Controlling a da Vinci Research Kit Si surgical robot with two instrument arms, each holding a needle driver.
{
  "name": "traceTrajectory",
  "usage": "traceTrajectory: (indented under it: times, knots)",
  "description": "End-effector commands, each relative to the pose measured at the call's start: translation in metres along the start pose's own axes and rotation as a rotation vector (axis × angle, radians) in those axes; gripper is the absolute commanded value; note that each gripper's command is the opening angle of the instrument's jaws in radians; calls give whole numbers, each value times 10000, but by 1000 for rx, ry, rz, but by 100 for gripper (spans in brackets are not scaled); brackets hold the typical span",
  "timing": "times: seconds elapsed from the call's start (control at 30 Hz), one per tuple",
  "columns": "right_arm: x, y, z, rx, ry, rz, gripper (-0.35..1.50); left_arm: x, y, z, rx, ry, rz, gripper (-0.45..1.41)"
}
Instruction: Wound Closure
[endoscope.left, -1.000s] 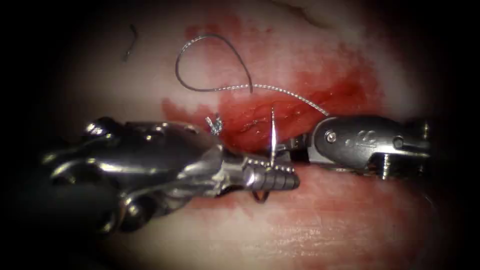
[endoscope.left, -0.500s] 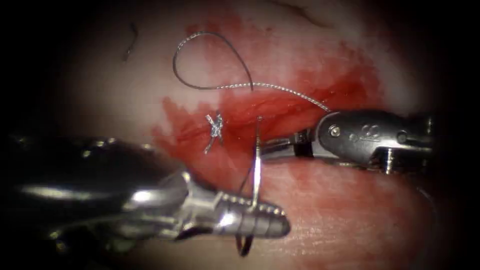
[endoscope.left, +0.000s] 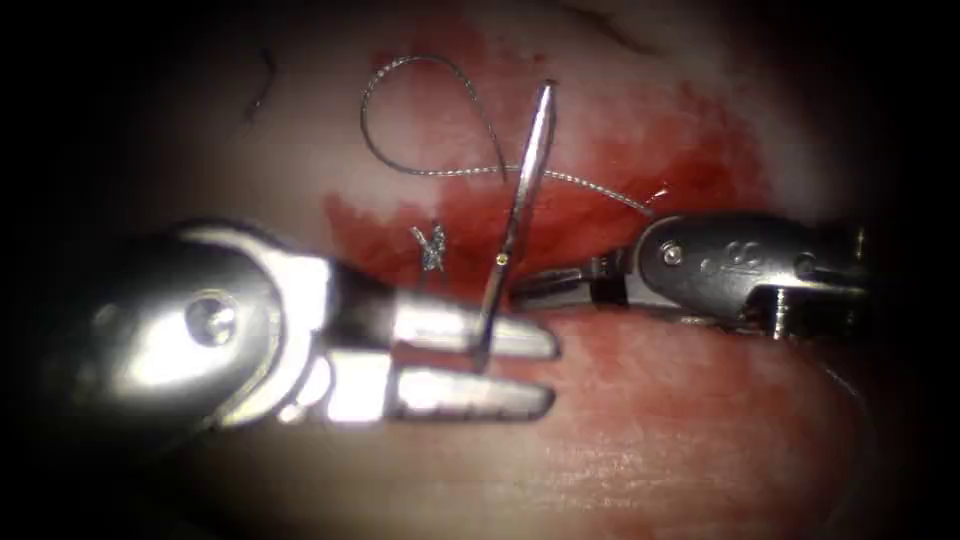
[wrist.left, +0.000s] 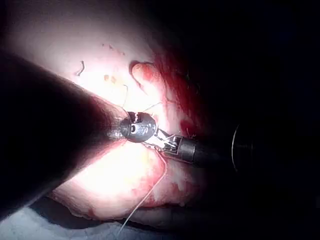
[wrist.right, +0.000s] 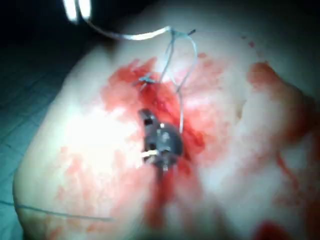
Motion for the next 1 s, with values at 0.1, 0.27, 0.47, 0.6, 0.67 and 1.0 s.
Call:
traceTrajectory:
  times: [0.1, 0.27, 0.47, 0.6, 0.67, 1.0]
  knots:
    - [0, 2, 9, 2, 4, -3, -35, -1, -14, 3, 36, -34, 74, -35]
    - [-1, 2, 8, -2, 5, -3, -35, 6, -28, -2, 94, -45, 143, -35]
    - [-2, 2, 7, -4, 4, -4, -35, 25, -46, -30, 183, 8, 227, -35]
    - [-4, 3, 7, -5, 3, -11, -35, 42, -47, -44, 209, 57, 232, -35]
    - [-4, 4, 7, -8, 2, -11, -35, 58, -43, -48, 209, 76, 246, -35]
    - [-4, 1, 7, -11, 2, -6, -35, 90, -35, -58, 253, 120, 309, -35]
